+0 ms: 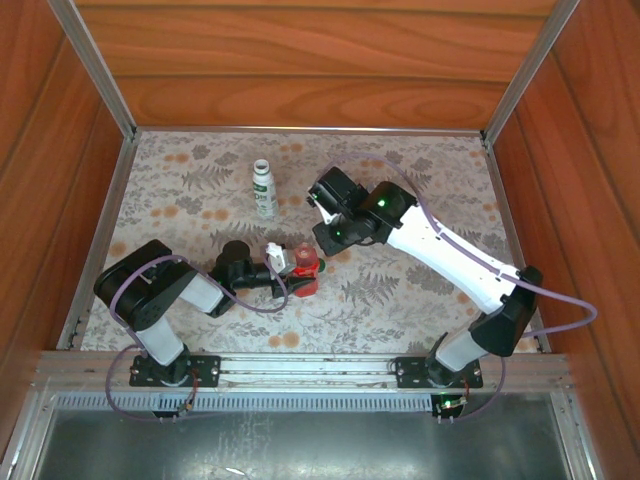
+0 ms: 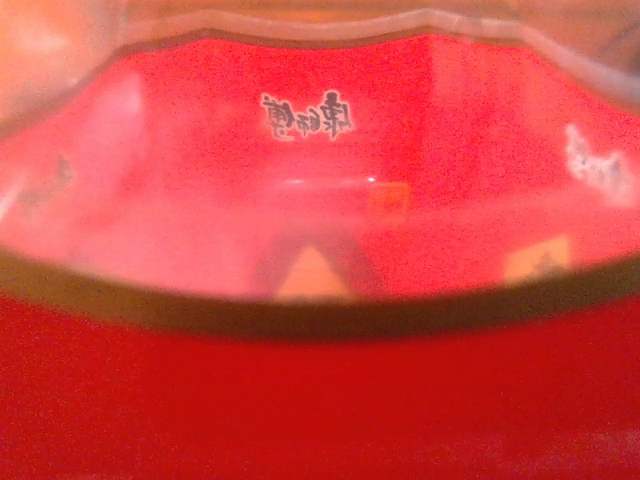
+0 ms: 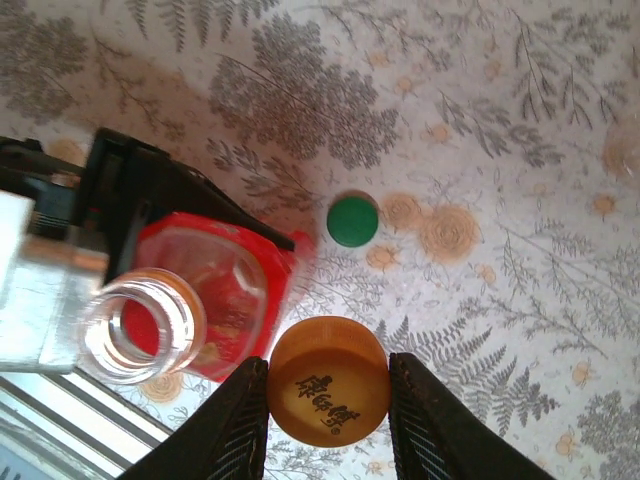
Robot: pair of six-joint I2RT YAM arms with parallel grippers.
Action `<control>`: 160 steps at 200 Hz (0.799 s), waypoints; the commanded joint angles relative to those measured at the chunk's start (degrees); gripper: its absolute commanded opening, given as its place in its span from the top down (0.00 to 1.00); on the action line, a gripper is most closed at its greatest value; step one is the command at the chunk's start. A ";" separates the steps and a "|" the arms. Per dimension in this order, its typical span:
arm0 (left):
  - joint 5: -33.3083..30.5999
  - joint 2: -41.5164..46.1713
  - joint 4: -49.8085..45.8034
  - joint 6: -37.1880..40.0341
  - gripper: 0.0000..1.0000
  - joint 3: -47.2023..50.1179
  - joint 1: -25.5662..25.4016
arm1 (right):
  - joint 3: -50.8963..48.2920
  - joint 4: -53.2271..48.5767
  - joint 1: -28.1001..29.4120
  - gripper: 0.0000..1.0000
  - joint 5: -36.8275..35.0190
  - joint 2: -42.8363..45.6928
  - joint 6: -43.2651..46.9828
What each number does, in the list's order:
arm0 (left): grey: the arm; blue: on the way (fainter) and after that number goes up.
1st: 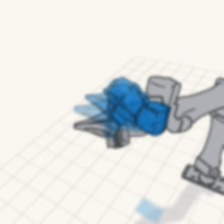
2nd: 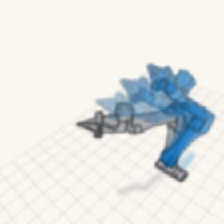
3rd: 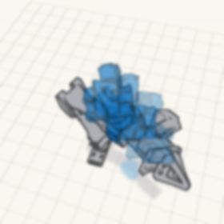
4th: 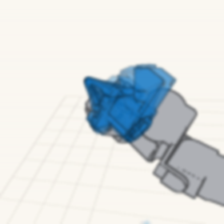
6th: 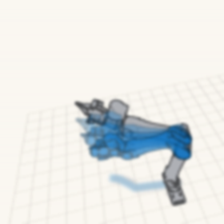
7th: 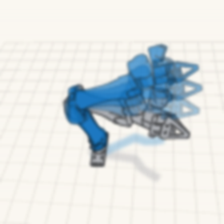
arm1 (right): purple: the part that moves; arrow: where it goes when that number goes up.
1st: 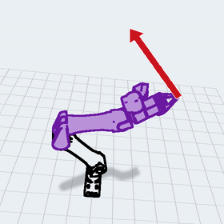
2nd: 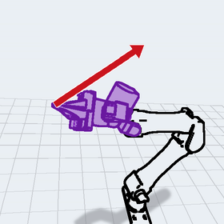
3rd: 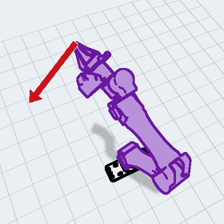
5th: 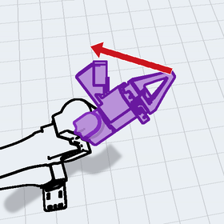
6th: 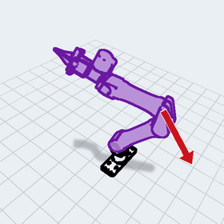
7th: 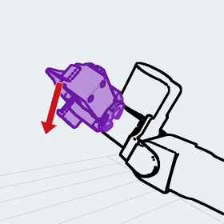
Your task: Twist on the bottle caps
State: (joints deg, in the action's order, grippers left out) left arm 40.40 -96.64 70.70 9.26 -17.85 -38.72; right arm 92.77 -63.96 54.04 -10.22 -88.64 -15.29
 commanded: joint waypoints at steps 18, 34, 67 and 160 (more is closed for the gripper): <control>1.13 -1.53 -0.69 0.76 0.47 -0.65 0.26 | 4.61 -3.22 0.45 0.64 3.83 -2.76 4.29; 1.03 -1.53 -0.65 0.91 0.47 -0.70 0.27 | 6.77 -4.92 0.54 0.63 3.57 -4.18 4.66; 1.06 -1.76 -0.65 0.98 0.47 -0.68 0.30 | 8.86 -5.19 1.36 0.64 4.68 -5.34 4.83; 0.97 -1.54 -0.65 1.08 0.47 -0.55 0.24 | 11.27 -7.03 3.92 0.64 5.40 -9.40 5.53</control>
State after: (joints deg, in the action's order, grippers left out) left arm 40.80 -97.41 71.11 9.39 -18.33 -38.72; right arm 102.63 -68.40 57.08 -5.65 -96.97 -10.76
